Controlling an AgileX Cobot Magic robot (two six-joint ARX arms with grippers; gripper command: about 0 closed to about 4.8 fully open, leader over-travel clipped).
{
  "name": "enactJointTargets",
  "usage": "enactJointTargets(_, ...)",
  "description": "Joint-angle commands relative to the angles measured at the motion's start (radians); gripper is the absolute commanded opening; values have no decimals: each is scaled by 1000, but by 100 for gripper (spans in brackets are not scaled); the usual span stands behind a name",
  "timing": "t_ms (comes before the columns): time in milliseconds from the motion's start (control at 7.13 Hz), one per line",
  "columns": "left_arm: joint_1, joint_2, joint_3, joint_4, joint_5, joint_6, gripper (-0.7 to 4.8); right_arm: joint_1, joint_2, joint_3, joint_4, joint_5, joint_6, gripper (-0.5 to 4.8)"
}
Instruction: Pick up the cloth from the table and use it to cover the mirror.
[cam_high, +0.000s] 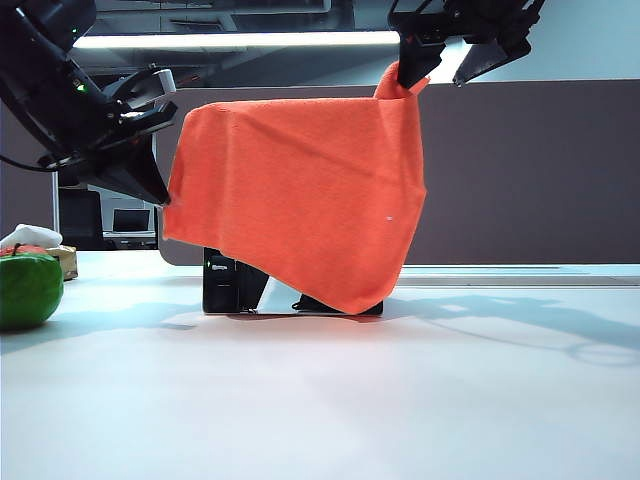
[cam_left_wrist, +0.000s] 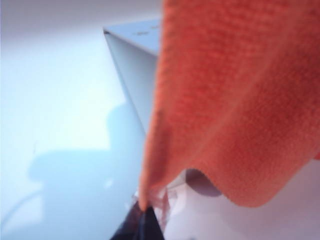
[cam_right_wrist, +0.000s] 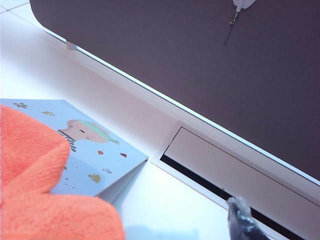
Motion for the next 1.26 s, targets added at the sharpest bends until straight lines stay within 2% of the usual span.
enactJointTargets(140,0,-4,2,-48,8,1,-5,1,-6,4,11,-1,1,440)
enactJointTargets(841,0,13,-43,-84,5,0,-5,1,-8,4,-5,-2,1,440)
enactJointTargets(1261,0,13,-82,-53,5,-6,-5,1,-8,4,-5,-2,1,440)
